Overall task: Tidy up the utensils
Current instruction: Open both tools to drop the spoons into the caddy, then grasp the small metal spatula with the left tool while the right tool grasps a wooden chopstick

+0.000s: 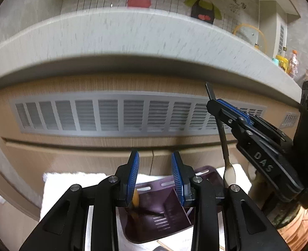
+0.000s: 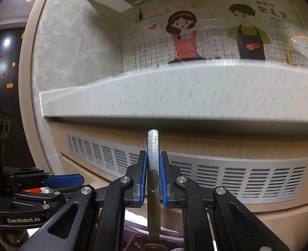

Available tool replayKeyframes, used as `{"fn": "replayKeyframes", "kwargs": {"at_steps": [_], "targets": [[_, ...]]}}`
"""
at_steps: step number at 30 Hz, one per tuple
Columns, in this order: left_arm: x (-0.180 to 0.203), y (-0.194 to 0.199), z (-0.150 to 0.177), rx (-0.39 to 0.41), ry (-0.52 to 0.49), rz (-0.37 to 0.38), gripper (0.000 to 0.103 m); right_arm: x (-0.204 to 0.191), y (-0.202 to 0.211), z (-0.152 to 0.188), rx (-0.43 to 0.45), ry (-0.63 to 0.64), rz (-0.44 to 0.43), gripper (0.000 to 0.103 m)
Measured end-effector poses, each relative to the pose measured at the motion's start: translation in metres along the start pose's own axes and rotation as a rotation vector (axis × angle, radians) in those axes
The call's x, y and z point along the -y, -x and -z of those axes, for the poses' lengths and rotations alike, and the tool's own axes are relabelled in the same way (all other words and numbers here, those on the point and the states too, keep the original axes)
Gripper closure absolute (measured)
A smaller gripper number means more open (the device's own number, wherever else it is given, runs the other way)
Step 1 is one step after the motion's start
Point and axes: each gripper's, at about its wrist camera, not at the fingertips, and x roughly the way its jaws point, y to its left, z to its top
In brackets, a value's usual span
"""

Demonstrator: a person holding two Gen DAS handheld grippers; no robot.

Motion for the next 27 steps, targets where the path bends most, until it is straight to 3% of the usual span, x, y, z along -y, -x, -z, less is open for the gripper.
{"fn": "replayKeyframes", "kwargs": {"at_steps": [7,15,20,23,27], "targets": [[-0.007,-0.015,0.021,-0.047,0.029,0.01,0.07,0.01,-0.027,0.029,-0.072,0.003,-0.008,0.092],[-0.01,-0.006,0.051,-0.103,0.075,0.027,0.069,0.006,-0.019,0.061,-0.248,0.042,-0.059,0.089],[-0.006,0.013,0.077,-0.151,0.107,0.026,0.063,0.009,0.023,0.069,-0.316,0.062,-0.036,0.08],[-0.003,0.018,0.098,-0.202,0.137,0.023,0.057,0.011,0.052,0.083,-0.378,0.069,0.001,0.057],[0.008,0.012,0.127,-0.306,0.149,0.013,0.056,0.014,0.084,0.115,-0.479,0.058,0.063,0.055]]}}
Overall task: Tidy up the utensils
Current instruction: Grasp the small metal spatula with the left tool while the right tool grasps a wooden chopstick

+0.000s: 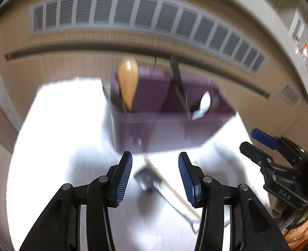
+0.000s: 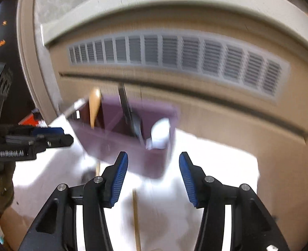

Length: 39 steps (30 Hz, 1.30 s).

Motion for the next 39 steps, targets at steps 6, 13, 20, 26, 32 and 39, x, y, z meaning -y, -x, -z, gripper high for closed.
{"fn": "replayKeyframes", "kwargs": {"at_steps": [6,13,20,26,32,39], "targets": [[0.015,-0.024,0.028,-0.128,0.028,-0.013,0.056,0.0,0.011,0.055,-0.076,-0.014,0.065,0.05],[0.015,-0.053,0.027,-0.184,0.071,-0.172,0.056,0.008,0.033,0.092,-0.051,-0.061,0.094,0.023],[0.029,-0.067,0.023,-0.181,-0.006,-0.239,0.056,0.006,0.042,0.091,-0.007,-0.1,0.127,0.01],[0.042,-0.068,0.023,-0.157,-0.089,-0.235,0.062,-0.001,0.03,0.095,-0.047,-0.075,0.128,0.01],[0.046,-0.04,0.044,-0.127,-0.184,-0.216,0.078,0.012,0.033,0.092,-0.044,-0.1,0.186,0.01],[0.025,0.009,0.059,-0.077,-0.159,-0.142,0.087,0.032,0.042,0.081,-0.057,-0.146,0.146,0.01]]}}
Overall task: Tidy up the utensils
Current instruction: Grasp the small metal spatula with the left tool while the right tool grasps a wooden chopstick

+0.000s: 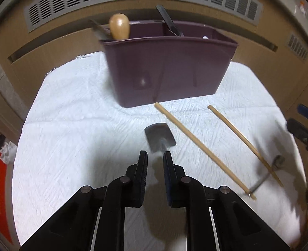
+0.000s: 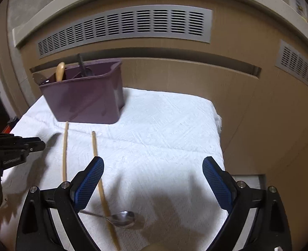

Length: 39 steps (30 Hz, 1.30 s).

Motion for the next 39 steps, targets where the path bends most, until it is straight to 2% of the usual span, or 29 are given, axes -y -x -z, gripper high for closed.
{"fn": "replayKeyframes", "kwargs": {"at_steps": [3,5,6,8,9,10,12,15,18,21,24,25,30,34,39], "targets": [[-0.019,0.005,0.006,0.001,0.041,0.026,0.087,-0.032,-0.003,-0.01,-0.02,0.093,-0.053,0.015],[-0.028,0.007,0.01,-0.005,0.064,0.043,0.086,-0.062,-0.012,-0.019,-0.053,0.157,-0.127,0.03],[-0.035,0.007,0.013,-0.009,0.08,0.055,0.086,-0.077,-0.017,-0.024,-0.07,0.187,-0.161,0.034],[-0.049,0.006,0.017,-0.014,0.103,0.07,0.085,-0.114,-0.032,-0.034,-0.104,0.252,-0.21,0.056],[-0.054,0.009,0.02,-0.01,0.116,0.075,0.085,-0.127,-0.042,-0.039,-0.123,0.27,-0.197,0.064],[-0.056,0.008,0.02,-0.008,0.122,0.078,0.085,-0.142,-0.055,-0.046,-0.152,0.296,-0.223,0.079],[-0.063,0.01,0.024,-0.003,0.137,0.092,0.079,-0.163,-0.079,-0.053,-0.206,0.303,-0.252,0.089],[-0.067,0.013,0.028,-0.005,0.145,0.091,0.073,-0.179,-0.105,-0.058,-0.254,0.293,-0.253,0.089],[-0.067,0.013,0.029,-0.008,0.14,0.098,0.071,-0.192,-0.122,-0.058,-0.283,0.316,-0.204,0.093],[-0.065,0.012,0.027,-0.013,0.142,0.1,0.068,-0.194,-0.117,-0.056,-0.292,0.322,-0.184,0.097],[-0.061,0.009,0.025,-0.022,0.138,0.099,0.063,-0.181,-0.098,-0.052,-0.277,0.303,-0.207,0.097],[-0.059,0.008,0.025,-0.035,0.128,0.071,0.062,-0.174,-0.09,-0.05,-0.265,0.293,-0.205,0.097],[-0.043,0.0,0.016,-0.062,0.116,0.061,0.058,-0.125,-0.054,-0.036,-0.224,0.197,-0.171,0.097],[-0.031,-0.01,0.005,-0.087,0.116,0.038,0.054,-0.1,-0.039,-0.028,-0.196,0.142,-0.167,0.096],[-0.02,-0.029,-0.015,-0.133,0.136,0.017,0.054,-0.08,-0.032,-0.031,-0.157,0.053,-0.21,0.096]]}}
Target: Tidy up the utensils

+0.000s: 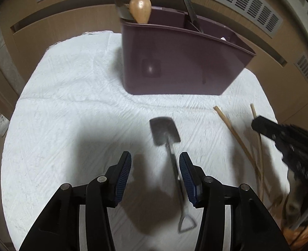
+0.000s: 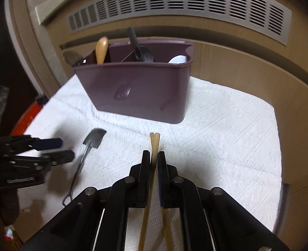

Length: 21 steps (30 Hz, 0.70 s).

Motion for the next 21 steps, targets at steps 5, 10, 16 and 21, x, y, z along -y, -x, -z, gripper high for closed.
{"fn": "replayKeyframes", "kwargs": {"at_steps": [5,10,16,21], "targets": [[0.017,-0.023,-0.018,-0.014,-0.02,-0.056,0.054,0.004,-0.003,-0.004,0.016,-0.025,-0.032,0.096],[0.029,-0.039,-0.035,-0.028,-0.024,-0.114,0.054,0.005,0.001,0.0,0.031,-0.03,-0.033,0.096],[0.037,-0.043,-0.039,-0.021,-0.063,-0.121,0.054,0.0,0.004,0.001,0.046,-0.021,-0.035,0.096],[0.039,-0.035,-0.023,0.032,-0.109,-0.09,0.069,-0.001,0.008,0.001,0.053,-0.019,-0.023,0.096]]}}
